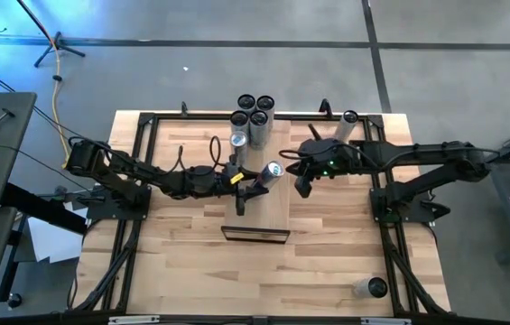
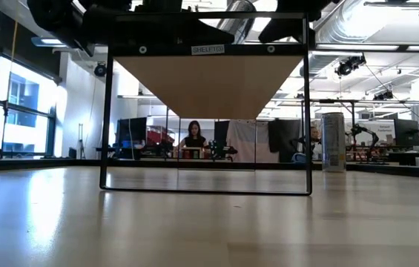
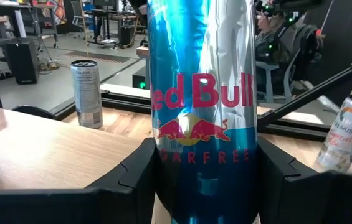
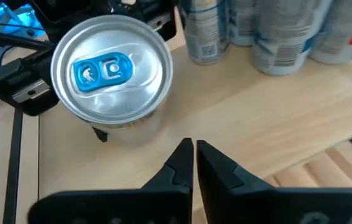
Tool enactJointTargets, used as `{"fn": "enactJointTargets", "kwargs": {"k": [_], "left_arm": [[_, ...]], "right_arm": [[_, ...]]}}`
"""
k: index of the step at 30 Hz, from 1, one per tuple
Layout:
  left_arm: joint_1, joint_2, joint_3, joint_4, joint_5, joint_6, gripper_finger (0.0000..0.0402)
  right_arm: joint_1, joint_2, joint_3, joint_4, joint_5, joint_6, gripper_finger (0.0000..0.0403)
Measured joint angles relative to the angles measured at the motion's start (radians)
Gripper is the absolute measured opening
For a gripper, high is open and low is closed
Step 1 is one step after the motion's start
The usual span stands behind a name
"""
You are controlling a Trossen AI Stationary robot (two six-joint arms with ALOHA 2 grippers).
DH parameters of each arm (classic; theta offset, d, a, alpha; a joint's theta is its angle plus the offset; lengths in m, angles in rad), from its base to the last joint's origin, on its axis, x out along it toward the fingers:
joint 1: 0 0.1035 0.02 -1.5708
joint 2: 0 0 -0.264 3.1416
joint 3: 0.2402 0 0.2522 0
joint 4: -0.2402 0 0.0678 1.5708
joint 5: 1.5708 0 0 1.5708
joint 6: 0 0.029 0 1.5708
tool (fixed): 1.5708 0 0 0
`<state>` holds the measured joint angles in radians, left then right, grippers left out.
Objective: Place canned beverage on shelf
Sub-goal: Put the blue soda can on the shelf aligned with the blue soda can
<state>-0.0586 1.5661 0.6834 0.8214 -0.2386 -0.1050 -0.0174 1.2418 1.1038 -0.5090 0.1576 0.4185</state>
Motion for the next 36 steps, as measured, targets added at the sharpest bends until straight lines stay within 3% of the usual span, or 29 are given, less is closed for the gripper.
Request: {"fn": "enactJointTargets", "kwargs": {"k": [11, 25, 36], "left_arm": [[0.000, 0.000, 0.002, -0.030, 0.000, 0.041, 0.0157], [-0.001, 0.000, 0.003, -0.037, 0.001, 0.066, 0.0211], [-0.001, 0.000, 0.002, -0.038, -0.008, 0.072, 0.0216]], "right_arm": [[0.000, 0.006, 0.000, 0.030, -0.030, 0.003, 0.0000], [0.000, 0.007, 0.000, 0.114, -0.088, 0.029, 0.0000], [0.000, 0.007, 0.000, 0.129, -0.110, 0.030, 0.0000]]}}
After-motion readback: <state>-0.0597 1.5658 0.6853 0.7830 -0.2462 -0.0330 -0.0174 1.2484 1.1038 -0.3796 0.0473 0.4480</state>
